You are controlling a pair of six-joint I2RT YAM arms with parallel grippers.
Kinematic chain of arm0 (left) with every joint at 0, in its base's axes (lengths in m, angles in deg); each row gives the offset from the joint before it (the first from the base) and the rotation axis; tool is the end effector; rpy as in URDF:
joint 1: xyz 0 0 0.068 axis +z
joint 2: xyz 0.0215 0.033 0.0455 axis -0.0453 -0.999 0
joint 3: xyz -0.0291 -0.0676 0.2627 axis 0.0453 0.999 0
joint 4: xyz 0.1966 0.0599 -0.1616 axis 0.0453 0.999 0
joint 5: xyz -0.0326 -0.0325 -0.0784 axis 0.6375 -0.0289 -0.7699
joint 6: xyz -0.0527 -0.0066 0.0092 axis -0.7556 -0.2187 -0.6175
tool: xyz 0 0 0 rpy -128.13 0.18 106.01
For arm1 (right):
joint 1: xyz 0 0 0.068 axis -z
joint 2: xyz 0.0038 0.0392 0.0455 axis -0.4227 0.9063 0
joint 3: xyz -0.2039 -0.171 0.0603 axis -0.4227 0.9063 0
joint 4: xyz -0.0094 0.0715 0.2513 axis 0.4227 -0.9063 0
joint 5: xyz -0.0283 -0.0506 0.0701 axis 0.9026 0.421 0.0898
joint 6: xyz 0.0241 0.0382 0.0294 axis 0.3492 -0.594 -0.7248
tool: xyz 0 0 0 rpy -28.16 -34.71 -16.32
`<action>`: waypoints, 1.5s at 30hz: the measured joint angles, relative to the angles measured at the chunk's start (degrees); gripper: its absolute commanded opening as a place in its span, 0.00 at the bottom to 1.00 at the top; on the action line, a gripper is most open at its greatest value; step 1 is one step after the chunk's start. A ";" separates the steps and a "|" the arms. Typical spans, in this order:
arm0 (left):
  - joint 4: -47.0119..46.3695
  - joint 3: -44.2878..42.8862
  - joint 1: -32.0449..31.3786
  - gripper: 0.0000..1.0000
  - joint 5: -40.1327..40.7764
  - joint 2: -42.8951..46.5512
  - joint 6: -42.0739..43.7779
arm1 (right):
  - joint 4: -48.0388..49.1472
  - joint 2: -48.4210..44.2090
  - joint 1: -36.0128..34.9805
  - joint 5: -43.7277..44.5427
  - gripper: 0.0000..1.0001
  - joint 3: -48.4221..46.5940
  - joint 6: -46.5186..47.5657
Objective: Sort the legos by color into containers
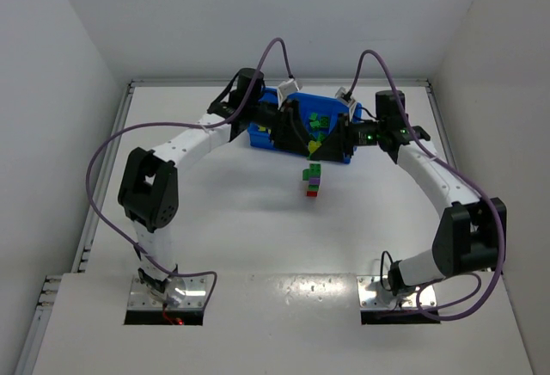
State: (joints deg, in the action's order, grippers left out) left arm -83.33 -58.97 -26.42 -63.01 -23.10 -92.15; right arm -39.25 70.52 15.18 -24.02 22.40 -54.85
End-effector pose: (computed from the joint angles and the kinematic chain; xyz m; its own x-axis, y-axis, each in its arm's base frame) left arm 0.3564 -0.2376 0.3185 -0.5206 0.2304 -0.8221 0.7996 -0.2060 -0.5641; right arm 0.3009 0.0855 0.2887 -0.6804 -0.0727 -0.7292 -0.7182 0.2642 0.6437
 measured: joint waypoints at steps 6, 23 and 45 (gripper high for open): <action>0.00 0.02 -0.39 0.58 -0.94 0.00 0.00 | 0.13 0.00 0.00 0.04 0.03 0.00 -0.15; 0.33 -0.11 -0.26 0.04 0.44 -0.24 -1.16 | 1.25 0.00 -0.13 -0.50 0.28 -0.02 -2.54; -40.57 12.35 2.82 0.00 8.72 1.79 -35.50 | 9.84 -1.95 -0.28 3.72 0.03 1.25 -5.90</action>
State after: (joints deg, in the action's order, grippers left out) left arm -123.90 -46.62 -23.60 -54.29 -21.31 -127.64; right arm -29.41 68.58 14.90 -20.31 23.64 -60.75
